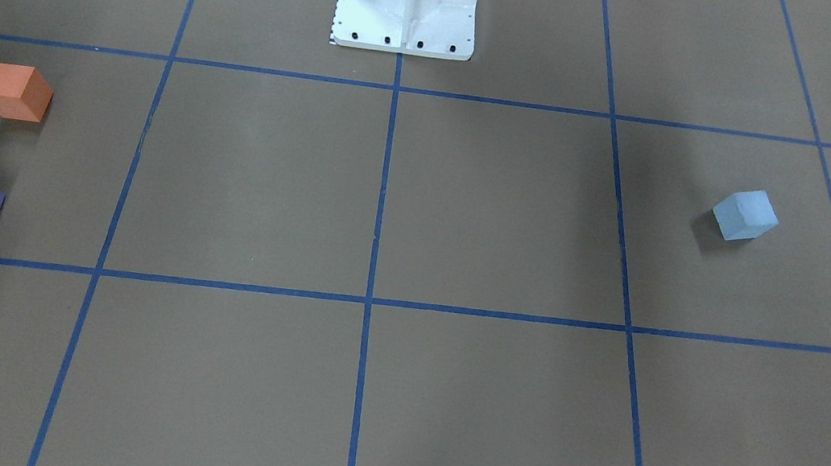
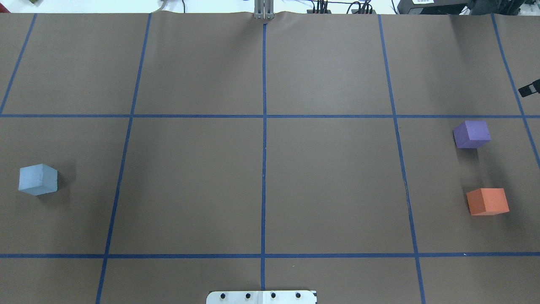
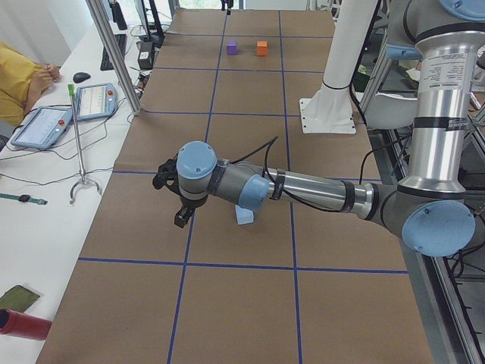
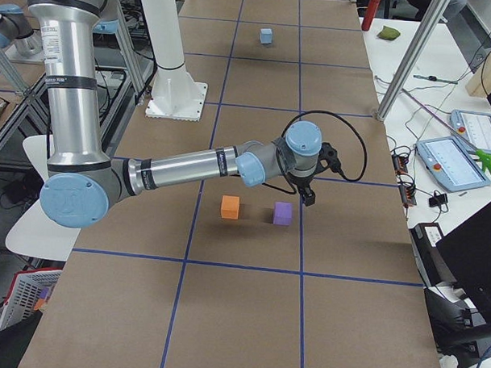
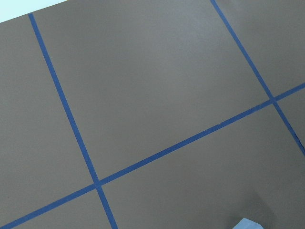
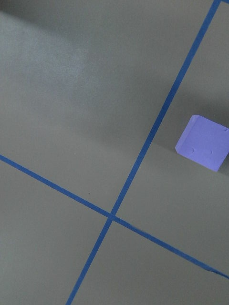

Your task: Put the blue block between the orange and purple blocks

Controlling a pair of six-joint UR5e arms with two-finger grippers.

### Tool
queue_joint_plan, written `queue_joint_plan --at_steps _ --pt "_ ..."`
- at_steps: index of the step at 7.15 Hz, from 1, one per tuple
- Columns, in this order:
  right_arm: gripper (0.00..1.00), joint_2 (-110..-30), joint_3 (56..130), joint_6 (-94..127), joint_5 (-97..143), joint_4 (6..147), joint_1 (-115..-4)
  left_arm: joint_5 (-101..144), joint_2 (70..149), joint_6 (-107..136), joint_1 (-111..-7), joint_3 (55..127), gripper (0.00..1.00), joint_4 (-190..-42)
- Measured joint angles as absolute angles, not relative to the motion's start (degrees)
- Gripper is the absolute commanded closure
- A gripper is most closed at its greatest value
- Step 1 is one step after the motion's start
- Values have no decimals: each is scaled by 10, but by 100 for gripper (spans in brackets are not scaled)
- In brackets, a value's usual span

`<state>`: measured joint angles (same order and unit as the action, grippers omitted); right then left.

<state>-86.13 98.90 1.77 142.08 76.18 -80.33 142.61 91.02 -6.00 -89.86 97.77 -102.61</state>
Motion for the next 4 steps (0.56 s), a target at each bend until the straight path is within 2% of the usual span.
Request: queue_joint_plan --at_steps 4 --pt "0 -875 985 18 1384 775 -810 1391 895 -26 -899 976 0 -1010"
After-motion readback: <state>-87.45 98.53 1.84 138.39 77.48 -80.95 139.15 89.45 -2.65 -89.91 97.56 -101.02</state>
